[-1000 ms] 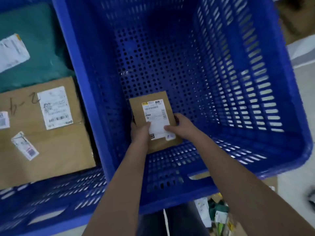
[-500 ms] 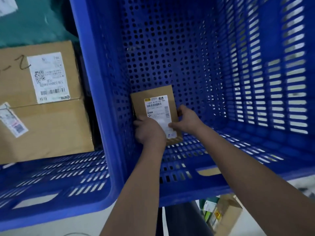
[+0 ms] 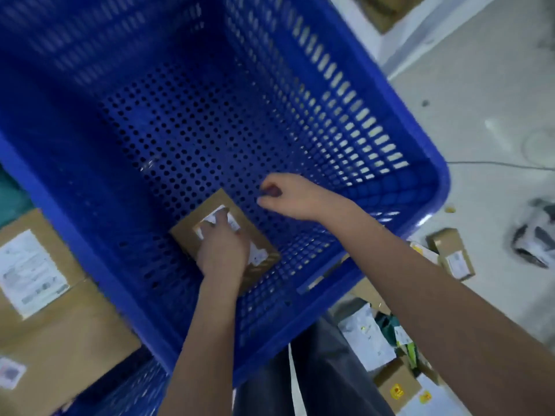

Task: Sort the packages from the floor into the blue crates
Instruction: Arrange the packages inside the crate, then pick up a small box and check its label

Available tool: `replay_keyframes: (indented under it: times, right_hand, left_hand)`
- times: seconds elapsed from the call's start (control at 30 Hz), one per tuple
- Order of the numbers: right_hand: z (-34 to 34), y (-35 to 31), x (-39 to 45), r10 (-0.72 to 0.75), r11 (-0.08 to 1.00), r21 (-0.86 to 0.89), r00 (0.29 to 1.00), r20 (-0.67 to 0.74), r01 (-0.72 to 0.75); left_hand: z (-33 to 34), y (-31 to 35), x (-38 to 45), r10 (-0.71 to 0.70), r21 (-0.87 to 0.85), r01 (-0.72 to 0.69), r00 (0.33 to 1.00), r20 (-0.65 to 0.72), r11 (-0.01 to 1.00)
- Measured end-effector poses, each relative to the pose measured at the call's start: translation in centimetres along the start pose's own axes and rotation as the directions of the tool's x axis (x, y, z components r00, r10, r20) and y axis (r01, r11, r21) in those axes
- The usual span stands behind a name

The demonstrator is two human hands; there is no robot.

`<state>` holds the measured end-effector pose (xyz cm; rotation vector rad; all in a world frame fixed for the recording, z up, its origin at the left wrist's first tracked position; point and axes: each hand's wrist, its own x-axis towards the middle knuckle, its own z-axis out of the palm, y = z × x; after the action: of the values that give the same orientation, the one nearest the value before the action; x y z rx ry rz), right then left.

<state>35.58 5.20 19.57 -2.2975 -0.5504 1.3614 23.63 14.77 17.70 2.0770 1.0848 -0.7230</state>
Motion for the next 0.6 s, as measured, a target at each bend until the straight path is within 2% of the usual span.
replay_keyframes:
  times: [0.03, 0.07, 0.1, 0.17, 0.23, 0.3, 0.37, 0.43, 0.5, 0.53, 0.6]
  right_hand:
    - [-1.5, 0.2, -1.8, -0.07, 0.98, 0.172, 0.985, -0.158, 0.097]
    - [-2.7, 0.6, -3.7, -0.097, 0.927, 0.313, 0.938, -0.333, 0.206]
    - [-3.7, 1.1, -5.7, -0.081, 0.859, 0.404, 0.862, -0.501, 0.316]
    - [-4.8, 2.6, -10.0, -0.003, 0.762, 0.419, 0.65, -0.76, 0.493]
    - [-5.1, 5.0, -13.9, 0.089, 0.755, 0.353, 0.448, -0.89, 0.552]
    - [-4.3, 9.1, -16.5, 0.256, 0.771, 0.368, 0.276, -0.926, 0.52]
    - [-2.4, 14.1, -18.5, 0.483, 0.717, 0.494, 0.162, -0.861, 0.492]
    - [0.0, 19.3, -20.1, 0.72, 0.556, 0.675, 0.124, -0.683, 0.485]
    - [2.9, 24.5, -21.8, 0.897, 0.309, 0.81, 0.13, -0.422, 0.497]
    - [4.6, 27.0, -22.6, 0.948, 0.178, 0.846, 0.143, -0.284, 0.503]
    - [8.4, 31.5, -24.1, 0.981, -0.064, 0.871, 0.193, -0.035, 0.486]
  left_hand:
    - [-0.4, 1.6, -0.6, 0.12, -0.026, -0.121, 0.992, -0.039, 0.992]
    - [-0.7, 3.5, -1.3, 0.225, -0.048, -0.229, 0.971, -0.079, 0.972]
    - [-0.7, 5.5, -1.9, 0.309, -0.073, -0.318, 0.944, -0.116, 0.945]
    - [-0.2, 9.4, -3.5, 0.456, -0.116, -0.481, 0.87, -0.187, 0.869]
    - [1.1, 13.0, -5.6, 0.594, -0.13, -0.631, 0.769, -0.236, 0.765]
    - [3.0, 15.8, -8.0, 0.693, -0.154, -0.735, 0.675, -0.252, 0.66]
    - [5.5, 17.8, -10.5, 0.78, -0.159, -0.818, 0.574, -0.247, 0.552]
    - [8.8, 18.9, -12.9, 0.861, -0.156, -0.884, 0.466, -0.204, 0.441]
    - [12.8, 19.0, -14.6, 0.923, -0.157, -0.921, 0.374, -0.092, 0.357]
    - [15.0, 18.8, -15.2, 0.934, -0.151, -0.924, 0.356, -0.002, 0.352]
    - [19.6, 17.7, -15.4, 0.896, -0.073, -0.912, 0.379, 0.231, 0.404]
